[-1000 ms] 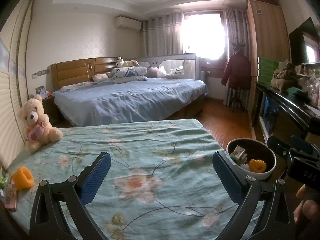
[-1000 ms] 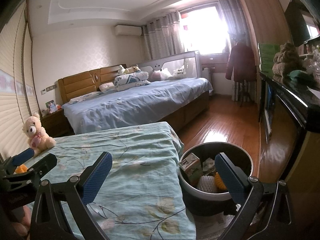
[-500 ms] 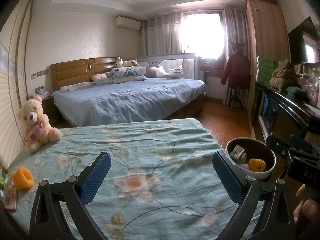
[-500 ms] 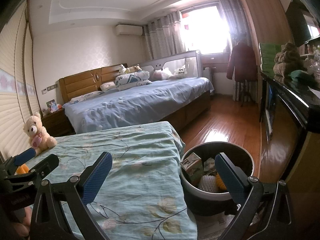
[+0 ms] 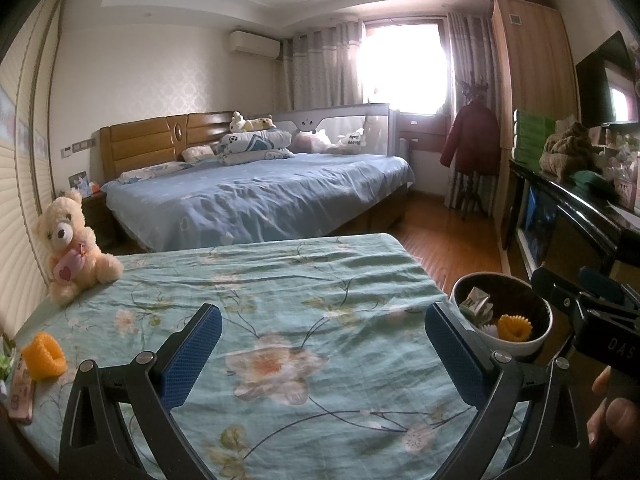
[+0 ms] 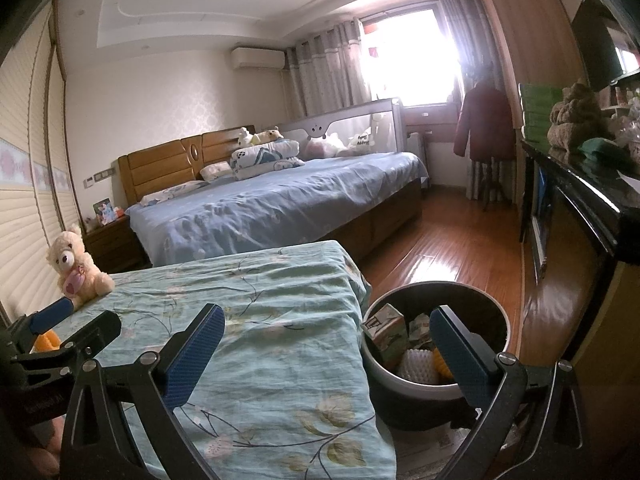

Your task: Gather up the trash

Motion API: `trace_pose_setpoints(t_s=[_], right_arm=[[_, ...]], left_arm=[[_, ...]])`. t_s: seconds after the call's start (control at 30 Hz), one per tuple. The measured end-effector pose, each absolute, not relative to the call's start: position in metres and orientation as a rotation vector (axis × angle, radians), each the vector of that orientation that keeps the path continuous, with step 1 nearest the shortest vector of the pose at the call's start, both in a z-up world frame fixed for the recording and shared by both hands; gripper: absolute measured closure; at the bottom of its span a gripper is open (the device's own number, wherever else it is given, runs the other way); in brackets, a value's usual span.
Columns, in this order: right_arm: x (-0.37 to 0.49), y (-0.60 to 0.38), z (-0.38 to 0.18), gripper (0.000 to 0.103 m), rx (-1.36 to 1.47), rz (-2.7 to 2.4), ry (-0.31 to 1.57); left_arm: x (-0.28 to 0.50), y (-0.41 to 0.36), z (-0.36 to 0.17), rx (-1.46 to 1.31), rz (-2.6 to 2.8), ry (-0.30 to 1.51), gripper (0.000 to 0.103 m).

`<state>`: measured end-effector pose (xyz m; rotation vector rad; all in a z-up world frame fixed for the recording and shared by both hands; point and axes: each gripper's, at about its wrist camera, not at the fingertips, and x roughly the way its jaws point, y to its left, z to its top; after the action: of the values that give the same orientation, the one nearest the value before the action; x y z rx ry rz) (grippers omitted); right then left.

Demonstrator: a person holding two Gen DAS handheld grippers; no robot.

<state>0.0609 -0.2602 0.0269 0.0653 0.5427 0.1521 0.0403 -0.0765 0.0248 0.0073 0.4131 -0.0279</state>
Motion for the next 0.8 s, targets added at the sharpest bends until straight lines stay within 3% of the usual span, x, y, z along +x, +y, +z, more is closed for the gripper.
trace_pose_setpoints(t_s=[0.8], right_arm=[[0.0620,-0.2589,0.0269,0.000,0.066,0.153,0.548]], left_arm=[[0.0456,-0.0718,0.0236,0.007,-0.037,0.419,0.001]])
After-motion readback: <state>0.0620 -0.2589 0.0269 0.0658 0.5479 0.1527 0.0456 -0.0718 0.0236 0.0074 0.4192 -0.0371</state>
